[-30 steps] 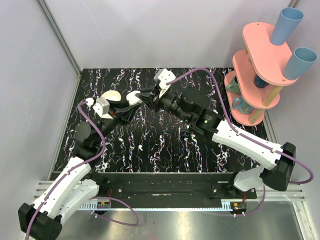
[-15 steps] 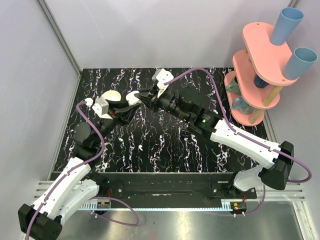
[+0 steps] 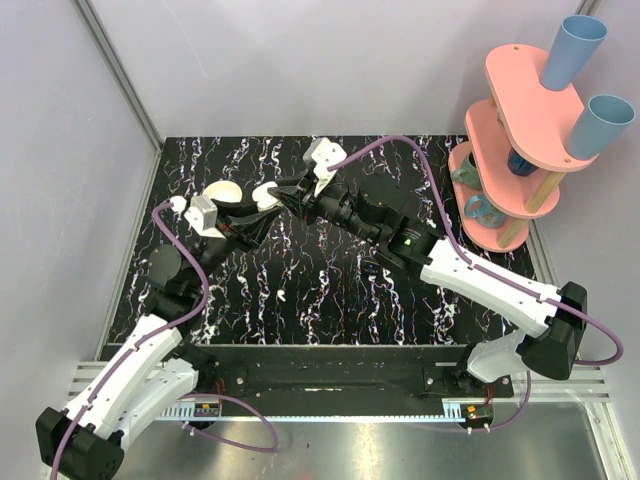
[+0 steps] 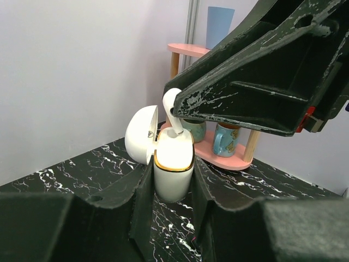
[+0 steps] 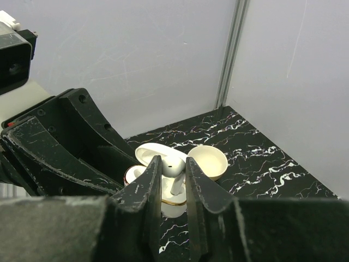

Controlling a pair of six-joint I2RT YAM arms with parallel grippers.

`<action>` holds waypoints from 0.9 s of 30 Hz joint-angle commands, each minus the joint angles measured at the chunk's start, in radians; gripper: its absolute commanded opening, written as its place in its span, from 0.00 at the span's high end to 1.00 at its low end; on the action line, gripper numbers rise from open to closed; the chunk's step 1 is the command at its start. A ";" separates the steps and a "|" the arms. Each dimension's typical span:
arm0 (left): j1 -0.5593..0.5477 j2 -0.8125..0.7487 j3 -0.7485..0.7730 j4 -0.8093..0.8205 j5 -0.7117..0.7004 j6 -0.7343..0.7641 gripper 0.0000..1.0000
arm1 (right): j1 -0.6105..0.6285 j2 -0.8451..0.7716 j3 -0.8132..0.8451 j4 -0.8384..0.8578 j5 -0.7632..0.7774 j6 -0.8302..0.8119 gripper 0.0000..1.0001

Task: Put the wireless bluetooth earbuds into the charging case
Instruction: Insert the right earbud into the right side groove of the charging case.

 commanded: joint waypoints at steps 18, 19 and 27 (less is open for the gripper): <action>-0.002 -0.028 0.022 0.153 -0.074 -0.059 1.00 | 0.014 -0.018 -0.011 -0.010 -0.032 -0.057 0.77; -0.002 -0.030 0.022 0.148 -0.082 -0.059 1.00 | 0.012 -0.018 -0.012 -0.015 -0.042 -0.060 0.77; -0.002 -0.024 0.032 0.136 -0.099 -0.060 1.00 | 0.017 -0.009 0.011 -0.072 -0.069 -0.074 0.75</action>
